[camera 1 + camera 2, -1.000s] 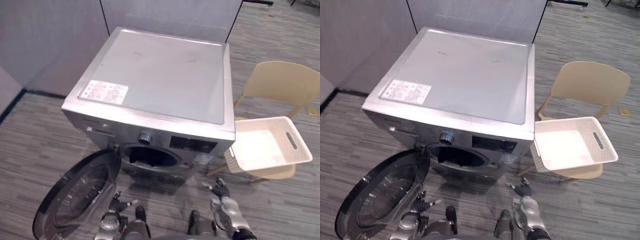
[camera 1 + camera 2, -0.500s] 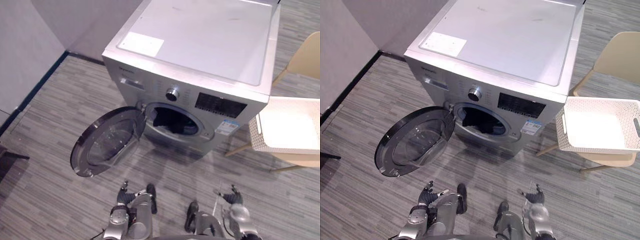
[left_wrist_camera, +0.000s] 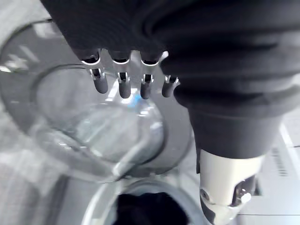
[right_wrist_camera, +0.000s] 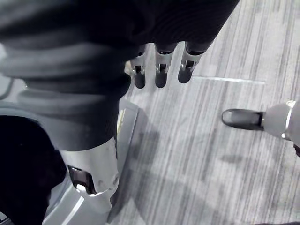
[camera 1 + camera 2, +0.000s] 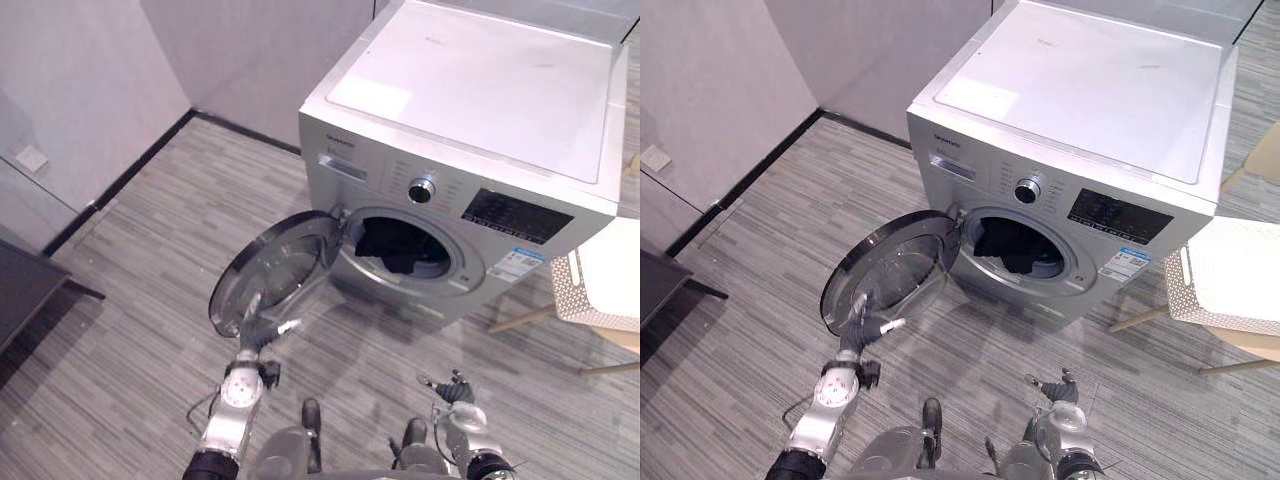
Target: Pick up the laundry basket with both hands and put the clothes into the washing machine.
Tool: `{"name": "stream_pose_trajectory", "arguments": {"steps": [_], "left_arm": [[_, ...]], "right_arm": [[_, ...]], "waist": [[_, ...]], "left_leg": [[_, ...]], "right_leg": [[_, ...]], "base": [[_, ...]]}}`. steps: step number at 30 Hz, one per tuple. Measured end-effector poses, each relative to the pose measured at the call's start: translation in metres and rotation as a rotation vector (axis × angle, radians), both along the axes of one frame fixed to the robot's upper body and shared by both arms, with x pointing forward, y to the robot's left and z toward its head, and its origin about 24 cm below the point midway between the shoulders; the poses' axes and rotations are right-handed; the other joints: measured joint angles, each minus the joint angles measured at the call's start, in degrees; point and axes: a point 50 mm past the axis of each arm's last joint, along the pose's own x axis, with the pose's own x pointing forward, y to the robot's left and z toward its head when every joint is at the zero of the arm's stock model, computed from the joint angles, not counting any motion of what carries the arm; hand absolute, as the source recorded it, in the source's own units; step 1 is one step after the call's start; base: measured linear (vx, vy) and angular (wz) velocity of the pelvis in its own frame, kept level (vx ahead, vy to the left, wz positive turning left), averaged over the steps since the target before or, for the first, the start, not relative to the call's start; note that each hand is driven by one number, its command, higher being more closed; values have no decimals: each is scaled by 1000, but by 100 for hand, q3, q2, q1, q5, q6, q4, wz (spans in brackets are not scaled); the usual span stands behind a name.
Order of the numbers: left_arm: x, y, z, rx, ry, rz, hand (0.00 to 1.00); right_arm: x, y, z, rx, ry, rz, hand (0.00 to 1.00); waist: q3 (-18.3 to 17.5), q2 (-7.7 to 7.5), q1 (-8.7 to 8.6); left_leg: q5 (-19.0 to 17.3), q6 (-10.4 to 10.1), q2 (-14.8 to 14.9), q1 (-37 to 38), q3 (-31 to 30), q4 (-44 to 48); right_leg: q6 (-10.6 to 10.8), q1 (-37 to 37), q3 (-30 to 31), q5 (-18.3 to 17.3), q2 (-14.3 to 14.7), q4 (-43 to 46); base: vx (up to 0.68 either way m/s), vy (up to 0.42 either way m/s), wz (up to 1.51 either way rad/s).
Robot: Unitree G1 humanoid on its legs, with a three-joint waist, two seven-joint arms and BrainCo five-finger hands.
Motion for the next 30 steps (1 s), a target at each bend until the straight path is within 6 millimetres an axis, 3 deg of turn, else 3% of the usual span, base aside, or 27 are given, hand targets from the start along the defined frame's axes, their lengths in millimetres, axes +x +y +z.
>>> {"name": "stream_pose_trajectory", "arguments": {"steps": [4,7,10,14,16,18,23,30], "left_arm": [[23,25,49,-57,-229,131,0],[32,61,73,-46,-324,274,0],[36,94,77,14,-314,400,0],[42,127,70,92,-215,495,0],[49,140,74,134,-182,518,0],[56,148,77,151,-157,532,0],[71,153,78,172,-95,522,0],[80,134,64,153,-38,457,0]], "right_arm": [[3,0,1,-17,10,11,0],[5,-1,2,-27,13,22,0],[13,0,6,-30,-3,33,0],[25,4,11,-37,-30,66,0],[31,8,14,-32,-41,75,0],[33,9,15,-31,-48,78,0],[42,12,20,-38,-80,95,0],[50,12,26,-34,-116,90,0]], "waist": [[-41,-38,-19],[-73,-44,-16],[-81,-65,-3],[-67,-202,19],[46,-402,68],[151,-561,133],[482,-747,166],[749,-730,227]], "left_leg": [[105,-38,33,264,125,-333],[160,-73,86,399,145,-528],[212,-106,159,400,187,-660],[289,-100,201,81,215,-697],[347,-104,222,-205,260,-648],[347,-105,255,-419,274,-533],[349,-116,397,-904,284,-249],[372,-158,443,-1131,299,-120]], "right_leg": [[-38,140,100,147,123,-285],[-108,233,97,195,215,-434],[-280,201,92,320,326,-568],[-343,-133,93,450,378,-631],[-282,-420,195,504,378,-625],[-289,-597,257,542,399,-622],[-373,-1021,335,715,501,-532],[-383,-1210,412,736,529,-524]], "base": [[53,-41,-21],[52,-65,-7],[18,-38,-10],[-23,-17,-5],[-52,0,-7],[-63,-6,-6],[-85,3,-6],[-91,2,-4]]}}
